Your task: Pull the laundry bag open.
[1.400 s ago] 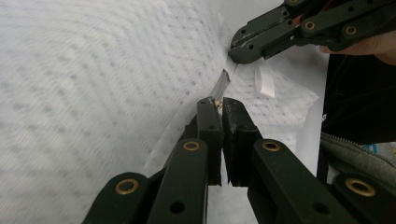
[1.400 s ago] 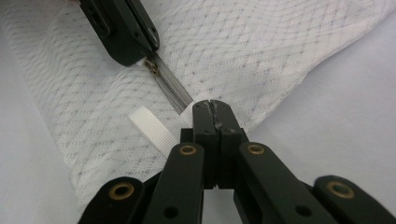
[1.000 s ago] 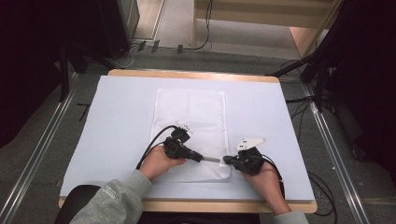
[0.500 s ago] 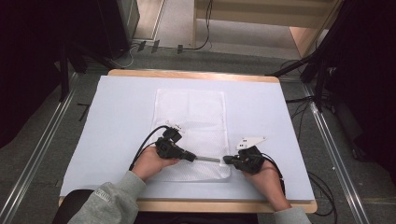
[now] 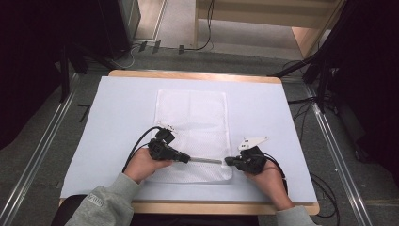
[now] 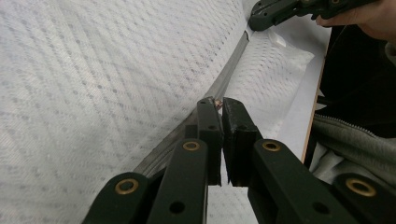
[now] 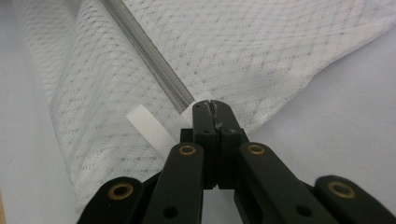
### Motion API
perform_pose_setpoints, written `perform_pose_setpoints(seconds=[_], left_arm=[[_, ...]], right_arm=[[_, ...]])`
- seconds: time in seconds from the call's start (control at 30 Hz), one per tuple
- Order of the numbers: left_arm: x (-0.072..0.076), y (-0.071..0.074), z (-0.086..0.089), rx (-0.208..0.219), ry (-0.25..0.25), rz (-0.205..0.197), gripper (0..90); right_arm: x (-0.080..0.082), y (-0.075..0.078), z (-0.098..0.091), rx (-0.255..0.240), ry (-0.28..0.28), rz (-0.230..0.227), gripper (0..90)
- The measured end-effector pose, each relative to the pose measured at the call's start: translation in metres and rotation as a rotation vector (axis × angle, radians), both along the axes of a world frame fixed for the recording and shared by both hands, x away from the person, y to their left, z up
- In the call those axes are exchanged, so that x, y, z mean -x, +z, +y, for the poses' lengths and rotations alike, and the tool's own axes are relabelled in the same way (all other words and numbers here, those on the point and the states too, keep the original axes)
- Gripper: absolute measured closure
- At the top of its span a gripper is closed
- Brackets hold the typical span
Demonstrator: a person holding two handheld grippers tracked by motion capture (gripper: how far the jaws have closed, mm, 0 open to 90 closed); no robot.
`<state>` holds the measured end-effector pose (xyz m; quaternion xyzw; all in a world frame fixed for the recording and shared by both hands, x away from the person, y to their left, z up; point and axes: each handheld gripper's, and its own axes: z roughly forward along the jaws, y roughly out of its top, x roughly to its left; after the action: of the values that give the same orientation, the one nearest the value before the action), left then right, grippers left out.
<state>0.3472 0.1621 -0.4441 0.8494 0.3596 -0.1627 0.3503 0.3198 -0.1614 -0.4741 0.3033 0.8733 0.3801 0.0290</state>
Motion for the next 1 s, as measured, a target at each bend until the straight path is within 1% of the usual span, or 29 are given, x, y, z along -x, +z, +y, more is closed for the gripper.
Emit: perform_pose_setpoints(seconds=[0.07, 0.23, 0.37, 0.53, 0.57, 0.63, 0.7, 0.73, 0.87, 1.0], left_arm=[[0.000, 0.001, 0.003, 0.000, 0.008, -0.001, 88.0], [0.001, 0.003, 0.009, -0.003, 0.003, 0.001, 88.0], [0.002, 0.003, 0.009, -0.006, -0.017, 0.004, 88.0], [0.000, 0.001, 0.011, -0.008, -0.011, 0.018, 88.1], [-0.001, 0.000, 0.012, -0.012, -0.011, 0.015, 88.1], [-0.001, 0.000, 0.015, -0.010, 0.001, 0.021, 88.1], [-0.001, 0.000, 0.018, -0.012, 0.001, 0.026, 88.1], [-0.001, 0.000, 0.021, -0.014, 0.003, 0.021, 88.1], [0.000, 0.002, 0.030, -0.006, 0.019, 0.021, 88.1], [0.002, 0.003, 0.041, -0.007, 0.029, 0.021, 88.0]], right_arm=[[0.000, 0.000, 0.000, 0.000, 0.001, 0.000, 90.0], [0.000, 0.000, 0.000, -0.003, -0.002, 0.001, 90.0], [0.001, -0.001, 0.000, -0.007, -0.005, -0.001, 90.0], [0.002, -0.001, 0.000, -0.007, -0.008, -0.005, 90.0], [0.002, -0.001, 0.000, -0.006, -0.009, -0.007, 90.0], [0.002, -0.001, 0.000, -0.005, -0.009, -0.007, 90.0], [0.002, -0.001, -0.001, -0.006, -0.010, -0.004, 90.0], [0.002, -0.001, -0.001, -0.006, -0.010, -0.004, 90.0], [0.002, -0.001, -0.001, -0.008, -0.008, -0.007, 90.0], [0.002, -0.001, -0.001, -0.009, -0.012, -0.004, 90.0]])
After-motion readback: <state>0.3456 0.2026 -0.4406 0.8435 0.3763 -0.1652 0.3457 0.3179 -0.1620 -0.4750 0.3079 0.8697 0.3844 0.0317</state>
